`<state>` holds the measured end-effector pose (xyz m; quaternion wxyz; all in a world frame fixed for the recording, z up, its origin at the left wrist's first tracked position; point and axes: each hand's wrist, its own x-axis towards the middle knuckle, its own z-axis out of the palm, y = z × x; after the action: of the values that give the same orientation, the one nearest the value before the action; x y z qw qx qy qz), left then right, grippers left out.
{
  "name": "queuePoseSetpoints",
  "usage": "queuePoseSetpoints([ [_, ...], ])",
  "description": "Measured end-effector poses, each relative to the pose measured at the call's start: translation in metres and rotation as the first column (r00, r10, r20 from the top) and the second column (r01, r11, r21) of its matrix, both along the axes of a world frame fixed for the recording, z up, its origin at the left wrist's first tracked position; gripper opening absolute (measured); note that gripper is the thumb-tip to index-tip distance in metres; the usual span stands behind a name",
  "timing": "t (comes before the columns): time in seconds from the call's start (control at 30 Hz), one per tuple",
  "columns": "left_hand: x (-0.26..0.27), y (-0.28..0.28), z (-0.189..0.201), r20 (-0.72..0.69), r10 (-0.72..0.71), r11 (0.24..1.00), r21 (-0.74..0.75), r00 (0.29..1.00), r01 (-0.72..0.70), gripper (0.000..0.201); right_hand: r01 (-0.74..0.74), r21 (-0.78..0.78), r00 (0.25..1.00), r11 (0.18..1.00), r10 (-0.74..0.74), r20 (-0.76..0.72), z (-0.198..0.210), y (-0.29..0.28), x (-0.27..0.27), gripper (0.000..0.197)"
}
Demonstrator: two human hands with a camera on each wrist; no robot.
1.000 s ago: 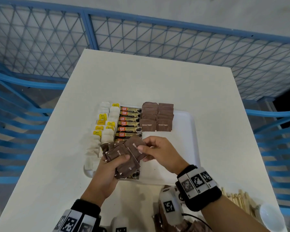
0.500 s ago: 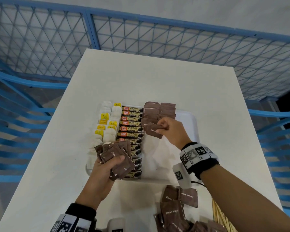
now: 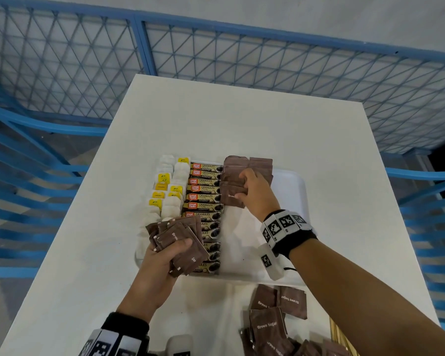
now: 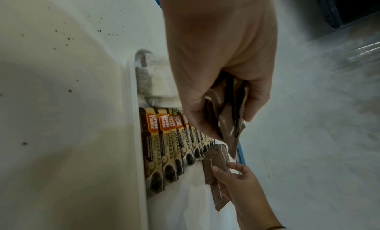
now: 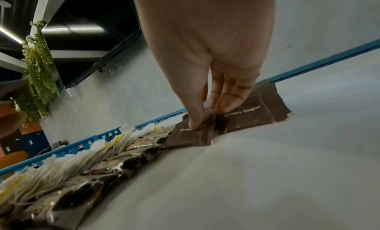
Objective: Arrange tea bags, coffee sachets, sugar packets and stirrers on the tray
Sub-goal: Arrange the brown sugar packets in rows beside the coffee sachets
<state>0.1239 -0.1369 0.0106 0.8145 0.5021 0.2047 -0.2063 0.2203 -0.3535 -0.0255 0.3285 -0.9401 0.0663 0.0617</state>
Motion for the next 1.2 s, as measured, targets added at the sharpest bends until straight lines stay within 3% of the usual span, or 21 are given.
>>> queuePoseSetpoints([
  [0.23, 0.000, -0.001, -0.001, -0.003, 0.010, 1.000, 0.009, 1.000, -0.010, 0.030, -0.013, -0.024, 0.999, 1.000, 0.014, 0.041, 0.000, 0.000, -0.001, 0.037],
  [0.43, 0.002, -0.005, -0.001, -0.001, 0.001, 1.000, 0.003, 1.000, -0.001, 0.028, -0.064, 0.114, 0.990, 0.991, 0.048, 0.132, 0.028, 0.018, -0.023, 0.018],
  [0.6, 0.004, -0.008, 0.000, 0.009, -0.001, 1.000, -0.024, 1.000, 0.001, 0.030, -0.140, 0.520, 0.968, 0.843, 0.226, -0.107, 0.052, 0.041, -0.058, 0.024],
  [0.67, 0.003, -0.009, 0.002, 0.027, -0.017, 0.999, -0.040, 0.999, 0.018, 0.035, -0.105, 0.611, 0.950, 0.784, 0.261, -0.172, 0.049, 0.046, -0.066, 0.017],
  [0.87, 0.002, -0.013, 0.005, 0.027, -0.025, 0.992, -0.123, 0.999, 0.028, 0.040, -0.010, 0.723, 0.924, 0.691, 0.282, -0.257, 0.047, 0.046, -0.077, 0.037],
  [1.07, 0.003, -0.012, 0.006, 0.081, -0.092, 0.981, -0.166, 0.992, 0.104, 0.073, 0.076, 0.789, 0.923, 0.609, 0.256, -0.286, 0.047, 0.044, -0.083, 0.019],
  [1.2, 0.001, -0.008, 0.005, 0.061, -0.108, 0.977, -0.178, 0.992, 0.117, 0.093, 0.094, 0.785, 0.930, 0.613, 0.227, -0.289, 0.051, 0.039, -0.082, 0.009],
])
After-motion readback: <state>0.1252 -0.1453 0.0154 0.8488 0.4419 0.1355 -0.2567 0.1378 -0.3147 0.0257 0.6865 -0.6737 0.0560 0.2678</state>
